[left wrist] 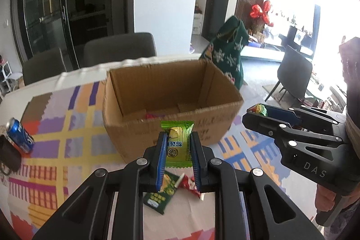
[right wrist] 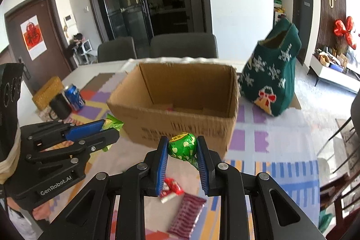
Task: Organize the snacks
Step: 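Carry both snacks into the cardboard box and open both grippers, then move both tools back over the remaining snacks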
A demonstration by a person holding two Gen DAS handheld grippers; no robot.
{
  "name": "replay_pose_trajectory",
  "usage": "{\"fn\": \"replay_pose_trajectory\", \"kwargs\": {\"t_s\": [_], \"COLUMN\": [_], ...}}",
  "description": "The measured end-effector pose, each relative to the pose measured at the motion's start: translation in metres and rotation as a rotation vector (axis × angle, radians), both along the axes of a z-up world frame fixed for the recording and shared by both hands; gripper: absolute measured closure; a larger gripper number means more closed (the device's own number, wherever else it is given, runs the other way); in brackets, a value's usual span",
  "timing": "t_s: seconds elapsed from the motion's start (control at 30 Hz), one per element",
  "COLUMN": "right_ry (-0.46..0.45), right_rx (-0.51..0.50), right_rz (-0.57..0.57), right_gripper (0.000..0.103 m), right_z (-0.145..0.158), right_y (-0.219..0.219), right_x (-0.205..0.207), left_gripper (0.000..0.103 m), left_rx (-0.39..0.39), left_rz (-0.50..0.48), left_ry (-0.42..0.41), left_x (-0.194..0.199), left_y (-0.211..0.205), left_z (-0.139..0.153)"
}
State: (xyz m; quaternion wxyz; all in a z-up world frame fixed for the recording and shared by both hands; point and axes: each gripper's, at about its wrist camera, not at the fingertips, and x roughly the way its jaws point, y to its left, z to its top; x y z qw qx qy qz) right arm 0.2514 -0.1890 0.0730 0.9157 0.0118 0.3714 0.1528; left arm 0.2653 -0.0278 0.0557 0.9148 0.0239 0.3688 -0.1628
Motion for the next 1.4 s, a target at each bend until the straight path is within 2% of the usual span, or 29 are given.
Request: {"fn": "replay_pose_trajectory", "kwargs": {"t_s": [0.43,0.93,0.97,1.07,1.1,1.17,1.4], "right_ry": [-0.076,-0.042,-0.04,-0.032,-0.027,-0.022,-0.028], "right_rx": [-0.019,-0.065,-0.069,-0.075,-0.08,-0.082,-0.087], "right_rz": [0.025,0.052,0.053,0.052,0.049,0.028,0.019], "right_gripper": [0.077,0.077,0.077,0.075,0.066,0.053,0.053], "right_z": [0.036,0.027,0.026,0.022,0.02,0.018,0.014], "right_y": [0.017,0.033,0.034,0.036,0.037,0.035,0.031], "right_x": [0.038,0.09,0.091,0.099,0.102,0.104,0.096], "left_gripper": [0.082,0.081,0.08,0.061,0.057,0.054,0.049], "left_rx": [0.006,0.013,0.016,0.026,0.031,0.044,0.061], "left_rz": [0.025,0.05,0.059,0.081,0.082,0.091,0.093], "left_ry": [-0.051,0.01,0.015,0.016,0.008,0.0,-0.006], "left_x": [0.036,0.083,0.086,0.091,0.09,0.089,0.078], "left_y": [0.012,0.017,0.018,0.021,0.022,0.024,0.027], "left_z": [0.027,0.016,0.015,0.013,0.013,0.013,0.01]}}
